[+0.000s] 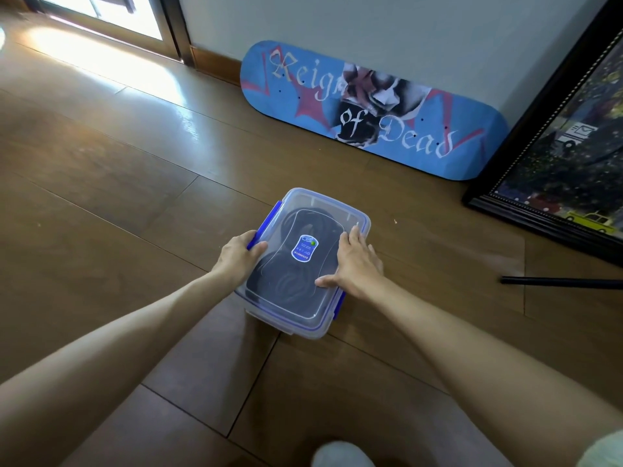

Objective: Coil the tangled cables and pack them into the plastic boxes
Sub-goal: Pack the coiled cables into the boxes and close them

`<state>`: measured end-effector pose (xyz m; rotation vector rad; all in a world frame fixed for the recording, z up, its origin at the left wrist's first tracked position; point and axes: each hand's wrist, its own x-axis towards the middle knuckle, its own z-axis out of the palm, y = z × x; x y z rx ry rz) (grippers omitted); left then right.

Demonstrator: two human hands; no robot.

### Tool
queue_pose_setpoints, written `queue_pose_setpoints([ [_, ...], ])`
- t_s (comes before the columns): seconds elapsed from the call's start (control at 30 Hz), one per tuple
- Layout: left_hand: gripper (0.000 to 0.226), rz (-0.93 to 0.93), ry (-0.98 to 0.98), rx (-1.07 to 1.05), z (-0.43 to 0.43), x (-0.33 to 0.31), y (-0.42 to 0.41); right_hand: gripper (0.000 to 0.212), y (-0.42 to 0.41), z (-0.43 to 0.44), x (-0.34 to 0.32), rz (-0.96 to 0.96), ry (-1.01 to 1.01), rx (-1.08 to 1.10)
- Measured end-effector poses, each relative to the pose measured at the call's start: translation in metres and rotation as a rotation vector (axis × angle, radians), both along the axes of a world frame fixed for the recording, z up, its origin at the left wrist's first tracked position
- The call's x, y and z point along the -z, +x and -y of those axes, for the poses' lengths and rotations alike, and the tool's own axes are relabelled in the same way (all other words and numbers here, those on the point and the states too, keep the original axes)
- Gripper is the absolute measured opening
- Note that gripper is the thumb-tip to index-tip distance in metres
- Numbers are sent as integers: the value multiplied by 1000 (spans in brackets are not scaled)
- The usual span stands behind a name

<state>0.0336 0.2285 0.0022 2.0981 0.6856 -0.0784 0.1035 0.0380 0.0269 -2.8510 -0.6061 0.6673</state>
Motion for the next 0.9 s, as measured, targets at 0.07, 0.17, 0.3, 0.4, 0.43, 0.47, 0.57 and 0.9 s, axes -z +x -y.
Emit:
queue_pose_setpoints([
  [0.07, 40, -14, 57, 14, -1, 1, 1, 114, 0, 1, 1, -2, 13, -1],
  [0.17, 40, -13, 84, 18, 0, 1, 2, 114, 1, 2, 4, -4, 53, 12],
  [0.3, 37, -54, 237, 81, 0, 4, 4, 116, -6, 9, 10, 3, 187, 74],
  [0.4, 51, -61, 445, 272, 3, 10, 2, 132, -12, 12, 15, -48, 250, 275],
  [0.43, 65, -77, 479, 376, 5, 12, -1, 137, -12, 12, 16, -94, 244, 351],
  [0.47, 77, -108, 510, 478, 7, 13, -5, 139, -11, 11, 16, -148, 239, 418],
  [0.57, 93, -184, 551, 634, 6, 13, -10, 134, -5, 10, 23, -349, 373, 635],
  [0.9, 94, -204, 493, 649, 4, 9, -8, 67, -19, 14, 9, -701, 612, 922],
])
